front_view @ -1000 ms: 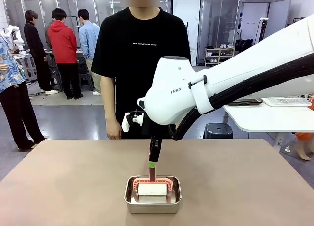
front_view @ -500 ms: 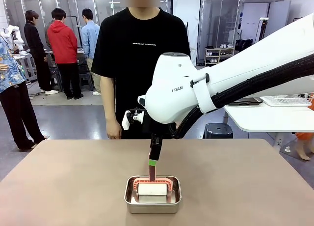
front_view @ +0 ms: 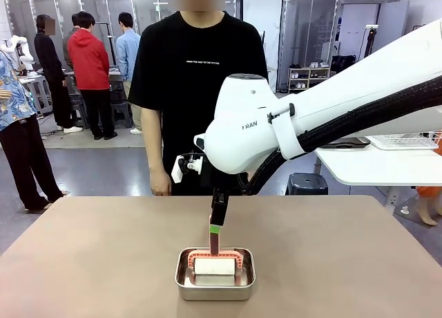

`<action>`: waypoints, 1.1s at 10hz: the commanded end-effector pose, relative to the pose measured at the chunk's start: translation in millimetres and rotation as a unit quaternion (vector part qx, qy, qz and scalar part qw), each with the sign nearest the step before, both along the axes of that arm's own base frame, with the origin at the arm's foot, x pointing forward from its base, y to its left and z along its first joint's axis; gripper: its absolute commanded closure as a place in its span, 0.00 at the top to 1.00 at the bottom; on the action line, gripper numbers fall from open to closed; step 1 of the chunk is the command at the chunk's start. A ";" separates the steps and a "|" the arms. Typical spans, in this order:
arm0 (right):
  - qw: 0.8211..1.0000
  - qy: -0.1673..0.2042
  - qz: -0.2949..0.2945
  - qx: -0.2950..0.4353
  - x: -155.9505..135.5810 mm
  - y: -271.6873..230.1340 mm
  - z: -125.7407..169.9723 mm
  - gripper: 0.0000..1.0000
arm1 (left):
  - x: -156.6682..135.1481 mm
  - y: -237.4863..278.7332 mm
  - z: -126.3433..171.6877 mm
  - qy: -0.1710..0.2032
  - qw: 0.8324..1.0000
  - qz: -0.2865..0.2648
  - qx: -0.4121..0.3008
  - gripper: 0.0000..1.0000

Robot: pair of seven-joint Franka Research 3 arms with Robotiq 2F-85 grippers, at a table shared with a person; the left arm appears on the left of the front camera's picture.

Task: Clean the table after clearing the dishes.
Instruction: Place the Lint Roller back on top of the Airtight Container.

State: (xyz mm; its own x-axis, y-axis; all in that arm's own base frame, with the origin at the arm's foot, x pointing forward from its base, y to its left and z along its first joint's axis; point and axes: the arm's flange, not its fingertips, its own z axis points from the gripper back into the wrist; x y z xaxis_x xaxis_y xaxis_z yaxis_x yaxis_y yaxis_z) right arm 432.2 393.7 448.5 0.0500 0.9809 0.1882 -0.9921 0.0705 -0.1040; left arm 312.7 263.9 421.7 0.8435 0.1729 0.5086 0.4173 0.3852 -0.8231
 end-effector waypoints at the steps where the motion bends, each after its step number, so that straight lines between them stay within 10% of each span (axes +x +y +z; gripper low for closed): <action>1: 1.000 -0.002 0.004 0.001 -0.6 0.6 1.6 1.00 | -4.1 -1.9 1.5 -0.005 1.000 0.006 0.003 1.00; 9: 1.000 0.000 0.000 0.000 0.0 0.0 0.0 1.00 | -4.1 -1.9 1.5 -0.005 1.000 0.006 0.003 1.00; 10: 0.991 0.125 -0.019 0.049 5.1 -6.0 20.9 1.00 | -4.1 -1.9 1.5 -0.005 1.000 0.006 0.003 1.00; 11: 0.982 0.156 -0.063 0.082 16.6 -16.8 46.5 1.00 | -4.1 -1.9 1.5 -0.005 1.000 0.006 0.003 1.00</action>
State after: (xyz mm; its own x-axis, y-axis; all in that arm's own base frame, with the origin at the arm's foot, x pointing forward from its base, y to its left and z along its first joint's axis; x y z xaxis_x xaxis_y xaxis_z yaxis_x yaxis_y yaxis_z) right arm 435.2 389.6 466.1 0.1456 0.9556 0.2563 -0.9875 0.1247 0.0963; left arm 312.7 263.9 421.7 0.8435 0.1729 0.5086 0.4173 0.3853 -0.8231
